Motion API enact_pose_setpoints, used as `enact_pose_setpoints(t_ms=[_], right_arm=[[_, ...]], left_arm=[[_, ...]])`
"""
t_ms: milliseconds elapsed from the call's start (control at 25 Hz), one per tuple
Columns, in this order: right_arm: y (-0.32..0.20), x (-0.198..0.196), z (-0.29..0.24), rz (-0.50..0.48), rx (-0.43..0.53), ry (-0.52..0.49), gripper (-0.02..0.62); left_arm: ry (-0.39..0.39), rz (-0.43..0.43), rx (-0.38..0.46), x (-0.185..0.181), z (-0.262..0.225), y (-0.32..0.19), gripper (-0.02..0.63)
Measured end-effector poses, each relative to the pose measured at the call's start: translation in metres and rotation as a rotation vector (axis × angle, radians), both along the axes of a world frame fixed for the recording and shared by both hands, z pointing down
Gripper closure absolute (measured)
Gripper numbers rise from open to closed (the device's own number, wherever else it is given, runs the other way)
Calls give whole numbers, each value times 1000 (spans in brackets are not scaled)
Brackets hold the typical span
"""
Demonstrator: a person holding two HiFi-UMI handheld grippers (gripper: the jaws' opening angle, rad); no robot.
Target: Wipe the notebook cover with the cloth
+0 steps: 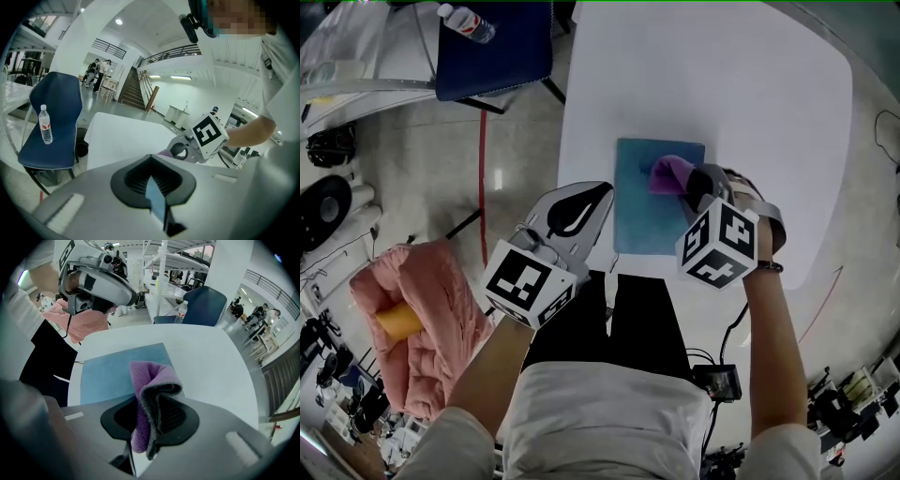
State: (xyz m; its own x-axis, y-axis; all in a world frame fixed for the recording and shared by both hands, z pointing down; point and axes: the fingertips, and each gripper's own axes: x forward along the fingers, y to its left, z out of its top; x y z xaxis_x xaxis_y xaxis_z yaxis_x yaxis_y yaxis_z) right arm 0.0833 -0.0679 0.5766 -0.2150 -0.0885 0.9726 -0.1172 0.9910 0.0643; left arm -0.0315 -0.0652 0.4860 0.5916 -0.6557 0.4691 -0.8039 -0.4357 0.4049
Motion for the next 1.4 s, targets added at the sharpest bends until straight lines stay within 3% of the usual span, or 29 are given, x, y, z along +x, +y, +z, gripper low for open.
enact_pose_setpoints(t_ms=[1400], right_arm=[[98,14,0,76,-65,-16,486]], left_arm=[[-11,133,23,20,-7,45,606]])
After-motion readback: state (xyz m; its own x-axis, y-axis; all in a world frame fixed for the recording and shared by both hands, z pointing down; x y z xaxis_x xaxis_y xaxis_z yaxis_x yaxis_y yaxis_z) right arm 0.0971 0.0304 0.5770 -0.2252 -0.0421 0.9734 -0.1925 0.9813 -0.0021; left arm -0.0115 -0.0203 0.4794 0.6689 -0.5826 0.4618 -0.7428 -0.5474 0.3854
